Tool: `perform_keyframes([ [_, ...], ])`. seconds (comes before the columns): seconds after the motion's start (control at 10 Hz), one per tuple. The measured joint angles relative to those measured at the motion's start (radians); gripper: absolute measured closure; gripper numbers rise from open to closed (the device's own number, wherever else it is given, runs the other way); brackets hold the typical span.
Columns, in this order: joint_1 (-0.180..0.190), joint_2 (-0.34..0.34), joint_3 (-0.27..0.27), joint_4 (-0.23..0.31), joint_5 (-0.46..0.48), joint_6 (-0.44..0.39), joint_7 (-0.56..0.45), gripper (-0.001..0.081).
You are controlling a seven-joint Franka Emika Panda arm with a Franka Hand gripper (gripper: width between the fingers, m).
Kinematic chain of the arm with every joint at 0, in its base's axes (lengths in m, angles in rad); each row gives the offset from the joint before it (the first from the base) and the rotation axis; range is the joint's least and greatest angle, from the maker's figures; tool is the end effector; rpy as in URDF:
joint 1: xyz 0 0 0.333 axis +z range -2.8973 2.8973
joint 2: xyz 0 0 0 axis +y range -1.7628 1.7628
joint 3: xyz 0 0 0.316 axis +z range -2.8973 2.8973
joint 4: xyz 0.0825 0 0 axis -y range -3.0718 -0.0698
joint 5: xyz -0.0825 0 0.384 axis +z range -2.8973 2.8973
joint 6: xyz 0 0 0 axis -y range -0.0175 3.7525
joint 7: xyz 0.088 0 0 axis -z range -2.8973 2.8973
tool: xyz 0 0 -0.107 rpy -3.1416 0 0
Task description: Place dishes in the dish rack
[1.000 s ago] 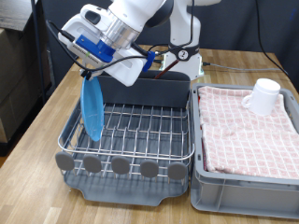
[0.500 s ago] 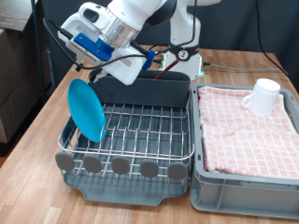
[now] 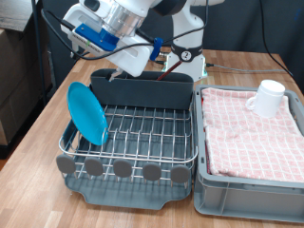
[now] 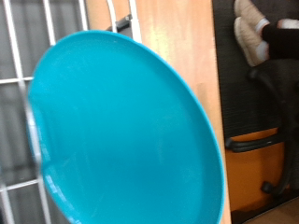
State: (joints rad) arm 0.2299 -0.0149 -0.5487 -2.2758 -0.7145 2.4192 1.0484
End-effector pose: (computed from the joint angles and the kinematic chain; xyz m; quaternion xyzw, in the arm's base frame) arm 0.5032 -0.1697 0.3773 0.8785 -0.4019 0.1574 0.2047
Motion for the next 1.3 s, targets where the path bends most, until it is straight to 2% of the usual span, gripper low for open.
perform_keyframes([
  [0.3, 0.015, -0.053, 0.032, 0.063, 0.142, -0.13, -0.074, 0.0007],
  [0.4, 0.024, -0.072, 0.043, 0.078, 0.175, -0.145, -0.098, 0.0007],
  [0.6, 0.027, -0.081, 0.048, 0.081, 0.191, -0.153, -0.115, 0.0003],
  [0.8, 0.034, -0.075, 0.057, 0.087, 0.248, -0.209, -0.142, 0.0003],
  [1.0, 0.059, -0.082, 0.093, 0.102, 0.292, -0.283, -0.153, 0.0003],
  [1.3, 0.101, -0.114, 0.157, 0.102, 0.34, -0.32, -0.109, 0.0003],
])
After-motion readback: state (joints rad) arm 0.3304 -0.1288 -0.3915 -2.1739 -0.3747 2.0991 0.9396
